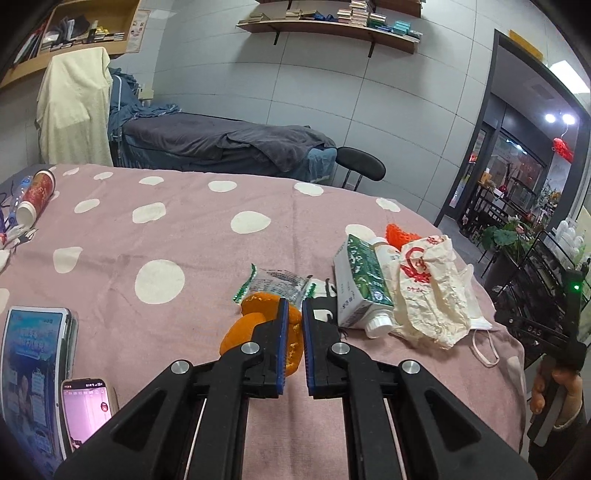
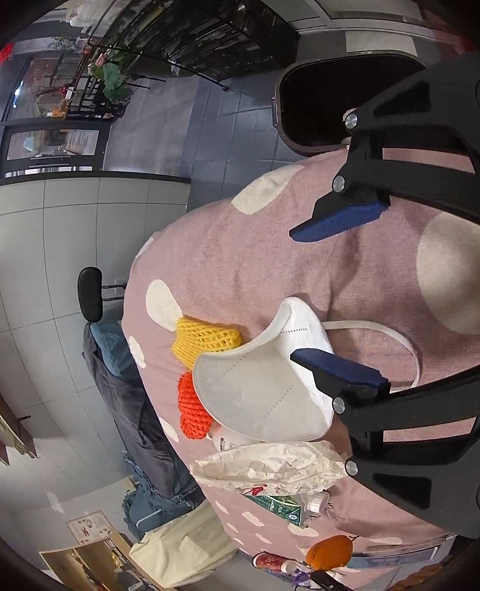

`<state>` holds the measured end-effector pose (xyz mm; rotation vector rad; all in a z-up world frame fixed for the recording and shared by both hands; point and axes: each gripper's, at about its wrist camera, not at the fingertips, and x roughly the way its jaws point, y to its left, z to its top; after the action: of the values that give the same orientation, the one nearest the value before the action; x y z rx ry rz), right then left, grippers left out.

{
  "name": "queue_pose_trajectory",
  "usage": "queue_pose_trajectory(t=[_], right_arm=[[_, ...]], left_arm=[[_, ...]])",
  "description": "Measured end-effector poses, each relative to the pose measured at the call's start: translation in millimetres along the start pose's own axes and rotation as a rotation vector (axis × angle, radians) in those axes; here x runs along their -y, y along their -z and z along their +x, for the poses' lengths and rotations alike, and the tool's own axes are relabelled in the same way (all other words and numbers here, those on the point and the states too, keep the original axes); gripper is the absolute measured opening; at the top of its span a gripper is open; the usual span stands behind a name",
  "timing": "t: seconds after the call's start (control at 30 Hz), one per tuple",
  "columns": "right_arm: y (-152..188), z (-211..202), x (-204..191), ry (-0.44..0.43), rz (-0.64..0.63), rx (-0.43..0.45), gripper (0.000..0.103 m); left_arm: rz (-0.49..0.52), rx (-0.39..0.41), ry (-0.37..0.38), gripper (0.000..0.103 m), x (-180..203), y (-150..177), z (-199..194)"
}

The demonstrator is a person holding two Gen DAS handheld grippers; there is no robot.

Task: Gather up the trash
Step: 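Grasp and lift the white face mask with the right tool while the left holds the orange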

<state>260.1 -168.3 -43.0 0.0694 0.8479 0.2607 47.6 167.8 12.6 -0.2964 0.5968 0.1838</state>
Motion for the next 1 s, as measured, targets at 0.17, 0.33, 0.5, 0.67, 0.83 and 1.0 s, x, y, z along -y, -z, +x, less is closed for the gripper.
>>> queue_pose_trajectory(t=[0.17, 0.33, 0.5, 0.67, 0.83, 1.0], right_arm=[[-14.5, 32.1, -26.3, -0.016, -0.146, -0.072, 0.056], [-20.1, 59.8, -43.2, 0.019, -0.266, -0.121, 0.015], [-18.3, 38.9, -35.5, 0.012, -0.256, -0.076, 0.002], [-10.2, -5.3, -13.3, 0.055, -0.214, 0.001, 0.002], [-2.6, -54.9, 16.8, 0.085, -0.142, 0.082, 0.001], [9.6, -92.8, 51.7, 0.124, -0.057, 0.139, 0.001]], left_arm=[[0.043, 0.004, 0.051, 0.008, 27.7, 5.2, -8.9], [0.067, -0.014, 0.125, 0.008, 58.1, 12.7, -11.2], [0.124, -0.021, 0.174, 0.008, 90.4, 21.3, -11.8], [0.166, -0.027, 0.225, 0.008, 113.4, 24.7, -12.4], [0.191, -0.018, 0.278, 0.008, 128.1, 21.8, -15.5], [0.225, -0.026, 0.345, 0.008, 149.3, 18.6, -14.9]])
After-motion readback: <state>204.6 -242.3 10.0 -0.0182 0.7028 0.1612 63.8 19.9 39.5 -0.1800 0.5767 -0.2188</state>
